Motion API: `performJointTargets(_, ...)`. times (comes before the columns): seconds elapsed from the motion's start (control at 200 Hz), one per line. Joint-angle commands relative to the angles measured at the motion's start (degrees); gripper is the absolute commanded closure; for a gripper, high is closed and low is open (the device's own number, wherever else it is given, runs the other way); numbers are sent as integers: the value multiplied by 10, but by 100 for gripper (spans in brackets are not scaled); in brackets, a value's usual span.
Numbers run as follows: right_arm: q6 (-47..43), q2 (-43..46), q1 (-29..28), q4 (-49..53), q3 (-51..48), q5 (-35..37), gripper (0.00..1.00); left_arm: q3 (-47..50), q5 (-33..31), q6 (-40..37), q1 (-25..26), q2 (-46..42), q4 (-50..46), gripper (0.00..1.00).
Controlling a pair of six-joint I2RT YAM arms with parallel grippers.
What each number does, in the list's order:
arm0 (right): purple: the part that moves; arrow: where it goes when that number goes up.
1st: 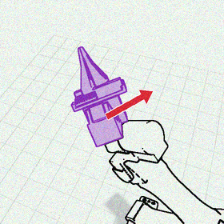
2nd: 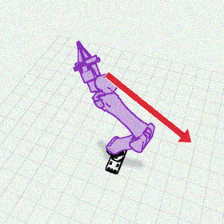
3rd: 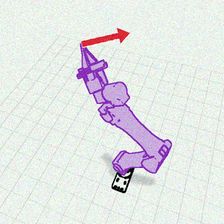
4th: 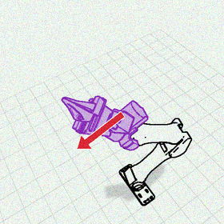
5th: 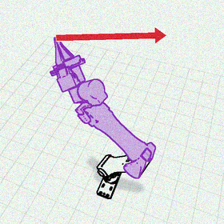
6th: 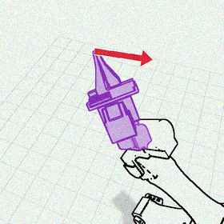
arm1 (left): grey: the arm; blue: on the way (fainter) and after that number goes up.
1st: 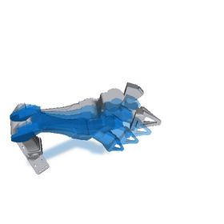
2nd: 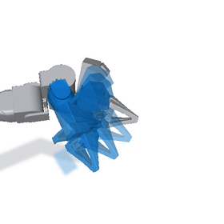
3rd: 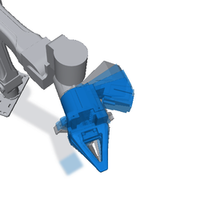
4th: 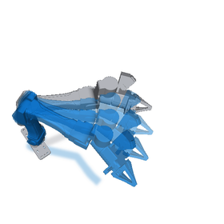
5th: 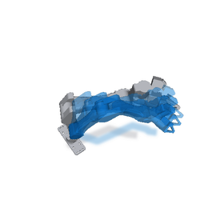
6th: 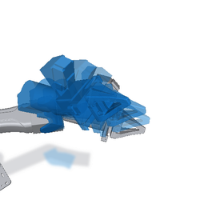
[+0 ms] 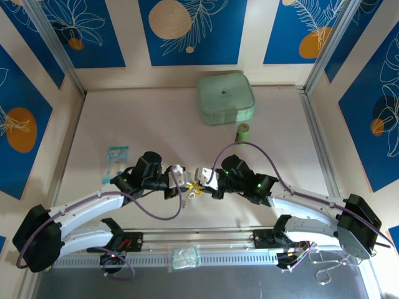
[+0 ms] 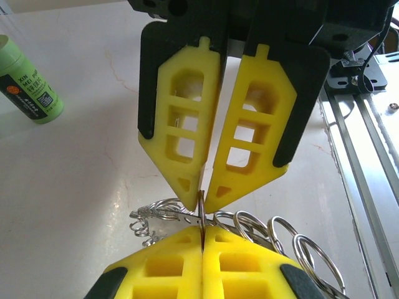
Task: Put the keys on the keyring
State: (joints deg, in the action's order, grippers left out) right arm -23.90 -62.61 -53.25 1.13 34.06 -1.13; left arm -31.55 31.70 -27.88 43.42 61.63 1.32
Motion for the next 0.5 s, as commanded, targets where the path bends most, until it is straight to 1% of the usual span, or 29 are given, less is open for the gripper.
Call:
performJointTargets(0.0, -15, 4, -4, 12, 4, 13, 88, -9, 27, 5, 5, -10, 16, 100)
performJointTargets(0.125, -12, 3, -3, 6, 6, -1, 89, -9, 35, 8, 5, -10, 21, 100)
performJointTargets(0.185, -8, -2, -4, -1, 7, -15, 92, -7, 36, 10, 5, -9, 24, 100)
performJointTargets(0.235, -6, -6, -4, -8, 9, -25, 100, -7, 35, 12, 5, -9, 25, 100)
performJointTargets(0.33, -3, -6, -3, -19, 7, -38, 100, -5, 25, 16, 5, -8, 24, 100)
performJointTargets(0.385, 0, -6, -1, -25, 6, -47, 100, -4, 18, 17, 5, -6, 22, 83)
performJointTargets(0.405, 2, -7, -1, -26, 5, -49, 100, -3, 15, 16, 5, -5, 22, 79)
performJointTargets(0.495, 7, -7, -1, -37, 3, -61, 100, -5, 14, 11, 5, 4, 14, 77)
